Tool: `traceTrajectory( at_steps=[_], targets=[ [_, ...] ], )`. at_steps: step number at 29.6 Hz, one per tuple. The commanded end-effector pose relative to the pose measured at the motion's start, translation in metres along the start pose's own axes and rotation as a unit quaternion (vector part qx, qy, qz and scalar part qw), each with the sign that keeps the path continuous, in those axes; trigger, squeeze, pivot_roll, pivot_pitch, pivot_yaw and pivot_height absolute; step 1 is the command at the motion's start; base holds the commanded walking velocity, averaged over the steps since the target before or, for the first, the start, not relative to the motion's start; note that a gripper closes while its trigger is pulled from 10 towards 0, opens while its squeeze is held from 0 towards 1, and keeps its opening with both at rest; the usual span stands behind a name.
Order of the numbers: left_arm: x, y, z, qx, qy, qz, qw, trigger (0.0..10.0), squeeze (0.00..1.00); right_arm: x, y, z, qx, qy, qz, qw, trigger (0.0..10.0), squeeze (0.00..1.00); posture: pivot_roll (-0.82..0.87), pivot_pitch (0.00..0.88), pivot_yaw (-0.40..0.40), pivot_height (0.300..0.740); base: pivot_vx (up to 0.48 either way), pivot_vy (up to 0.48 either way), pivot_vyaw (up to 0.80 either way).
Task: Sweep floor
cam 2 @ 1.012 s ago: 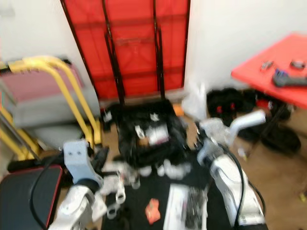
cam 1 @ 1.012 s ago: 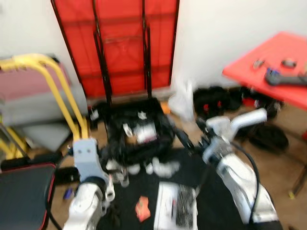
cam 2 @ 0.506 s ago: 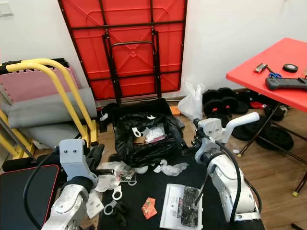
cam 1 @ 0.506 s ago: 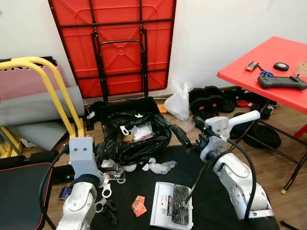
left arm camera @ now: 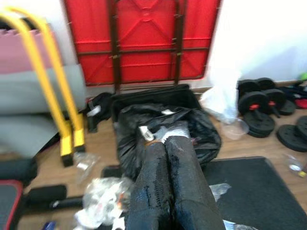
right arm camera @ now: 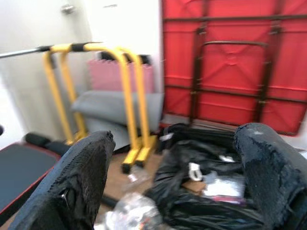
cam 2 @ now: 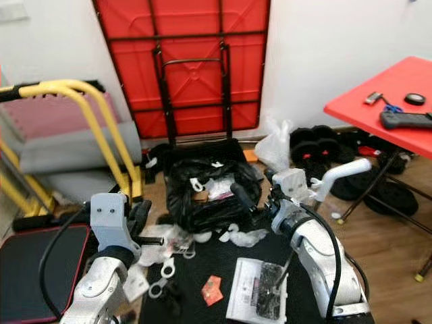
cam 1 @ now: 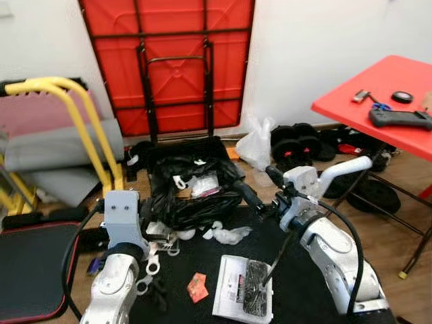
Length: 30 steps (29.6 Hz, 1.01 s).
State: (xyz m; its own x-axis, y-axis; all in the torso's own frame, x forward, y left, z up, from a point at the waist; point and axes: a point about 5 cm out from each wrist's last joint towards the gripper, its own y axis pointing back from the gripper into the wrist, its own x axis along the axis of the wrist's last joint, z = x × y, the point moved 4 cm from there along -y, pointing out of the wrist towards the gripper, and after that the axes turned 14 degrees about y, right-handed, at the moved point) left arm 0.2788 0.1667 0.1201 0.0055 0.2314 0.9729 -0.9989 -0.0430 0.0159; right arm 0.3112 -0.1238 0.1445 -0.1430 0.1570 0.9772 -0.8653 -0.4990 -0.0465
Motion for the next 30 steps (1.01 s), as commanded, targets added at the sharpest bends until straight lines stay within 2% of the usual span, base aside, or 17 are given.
traceTrajectory(
  at_steps=[1, 18, 30],
  targets=[
    [-0.0043, 0.0015, -0.0033, 0.005, -0.004, -0.006, 1.0, 10.0, 0.0, 0.0034, -0.0001, -0.0035, 0.01, 0.01, 0.004, 1.0, 10.0, 0.0, -0.1, 0.0, -0.042, 0.74, 0.0, 0.0, 0.8],
    [-0.0046, 0.0022, 0.0044, -0.024, -0.002, -0.007, 1.0, 10.0, 0.0, 0.0108, -0.0021, -0.013, 0.049, 0.033, 0.019, 0.998, 10.0, 0.0, -0.09, 0.0, -0.04, 0.74, 0.0, 0.0, 0.8],
    [-0.0041, 0.004, 0.0048, -0.029, 0.001, -0.007, 1.0, 10.0, 0.0, 0.0111, -0.0025, -0.0106, 0.046, 0.04, 0.019, 0.998, 10.0, 0.0, -0.09, 0.0, -0.038, 0.74, 0.0, 0.0, 0.8]
  ],
)
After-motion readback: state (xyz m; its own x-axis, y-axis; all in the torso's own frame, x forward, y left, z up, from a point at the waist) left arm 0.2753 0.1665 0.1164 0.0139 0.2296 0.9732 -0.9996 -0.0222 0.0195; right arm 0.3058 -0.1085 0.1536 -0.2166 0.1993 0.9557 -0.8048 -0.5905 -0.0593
